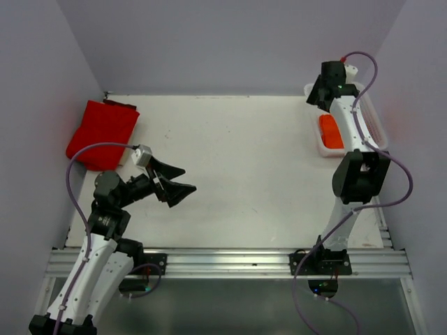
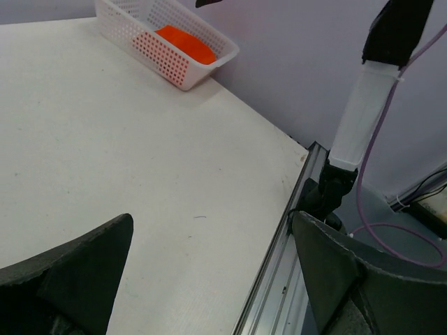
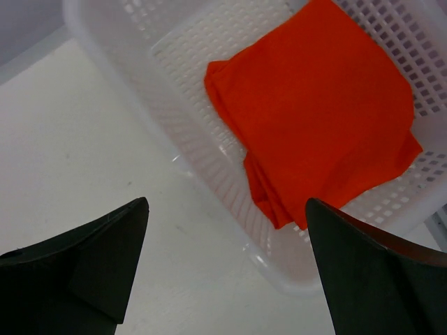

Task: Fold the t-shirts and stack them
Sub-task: Grab the tshirt from the pile

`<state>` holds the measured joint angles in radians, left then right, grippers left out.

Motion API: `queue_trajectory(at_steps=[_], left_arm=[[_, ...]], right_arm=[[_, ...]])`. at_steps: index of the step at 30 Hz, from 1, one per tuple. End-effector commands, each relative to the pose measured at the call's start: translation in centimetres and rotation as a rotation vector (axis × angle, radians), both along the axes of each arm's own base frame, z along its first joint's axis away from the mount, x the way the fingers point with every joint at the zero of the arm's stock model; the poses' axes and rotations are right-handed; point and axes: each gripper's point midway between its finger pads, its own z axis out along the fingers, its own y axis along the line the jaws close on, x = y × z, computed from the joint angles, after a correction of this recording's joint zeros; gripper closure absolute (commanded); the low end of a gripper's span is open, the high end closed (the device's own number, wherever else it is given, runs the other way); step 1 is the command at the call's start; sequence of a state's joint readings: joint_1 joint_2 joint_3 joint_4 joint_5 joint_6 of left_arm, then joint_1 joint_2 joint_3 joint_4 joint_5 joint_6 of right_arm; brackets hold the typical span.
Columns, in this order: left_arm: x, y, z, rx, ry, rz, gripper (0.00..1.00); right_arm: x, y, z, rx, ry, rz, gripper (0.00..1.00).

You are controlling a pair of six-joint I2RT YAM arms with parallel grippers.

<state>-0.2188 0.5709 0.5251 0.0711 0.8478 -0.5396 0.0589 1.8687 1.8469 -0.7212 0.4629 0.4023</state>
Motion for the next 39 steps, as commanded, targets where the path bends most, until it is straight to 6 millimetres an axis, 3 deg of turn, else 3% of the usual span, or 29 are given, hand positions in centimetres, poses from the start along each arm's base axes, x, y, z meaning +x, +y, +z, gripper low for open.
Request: queue_trajectory(at_steps=[1,3,6,15,19,23,24,26,27,28,29,31,34,35,37,38,39], left_arm=[[-0.5,0.5,-0.7,0.041,0.006,0.026,0.00],[-0.7,0.6,-0.8,0.045,0.012,0.029,0.00],[-1.0,0.7,-0.9,0.052,0.016,0.034,0.00],[-1.2,0.9,-1.2,0.048,0.030,0.052,0.00],[-1.4,1.1,-0.9,0.055,0.025,0.056,0.00],[-1.6,1.3,-0.5,0.067,0.025,0.066,0.00],[-1.7,1.3,-0.3,0.066,0.018,0.068,0.00],[-1.7,1.4,-0.3,0.069,0.019,0.076,0.00],[-1.8,1.5,-0.3,0.069,0.017,0.077,0.00],[-1.8,1.5,-0.2,0.068,0.017,0.079,0.00],[-1.8,1.5,-0.3,0.066,0.022,0.079,0.00],[-1.7,1.4,-0.2,0.060,0.023,0.075,0.00],[-1.9,1.2,0.2,0.047,0.014,0.063,0.00],[-1.9,1.2,0.3,0.045,0.011,0.063,0.00],[-1.9,1.2,0.1,0.045,0.012,0.060,0.00],[-1.8,1.2,0.1,0.044,0.008,0.060,0.00],[-1.7,1.1,0.0,0.044,0.012,0.057,0.00]], right_arm=[[-0.8,-5.7,-1.0,0.013,0.086,-0.211,0.01],[0.6,-6.1,-3.7,0.053,0.122,-0.211,0.01],[0.9,-7.8,-7.5,0.063,0.201,-0.252,0.01],[-2.9,-12.5,-18.7,0.178,0.398,-0.440,0.01],[-2.8,-12.7,-21.4,0.204,0.436,-0.438,0.01],[-1.3,-12.3,-23.2,0.247,0.454,-0.394,0.01],[-1.2,-12.1,-23.7,0.262,0.466,-0.380,0.06],[-1.0,-11.4,-23.9,0.315,0.469,-0.347,0.21],[0.0,-11.1,-23.8,0.338,0.425,-0.317,0.58],[0.1,-10.9,-23.9,0.355,0.415,-0.299,0.88],[0.0,-10.7,-23.4,0.363,0.406,-0.299,1.00],[0.2,-10.4,-22.7,0.372,0.390,-0.278,1.00],[0.9,-9.6,-19.9,0.405,0.294,-0.232,1.00],[0.1,-8.8,-20.4,0.426,0.294,-0.207,1.00],[2.2,-8.0,-14.5,0.420,0.099,-0.121,1.00],[1.8,-7.4,-13.7,0.423,0.064,-0.091,1.00],[3.3,-6.5,-9.0,0.411,-0.081,-0.001,1.00]])
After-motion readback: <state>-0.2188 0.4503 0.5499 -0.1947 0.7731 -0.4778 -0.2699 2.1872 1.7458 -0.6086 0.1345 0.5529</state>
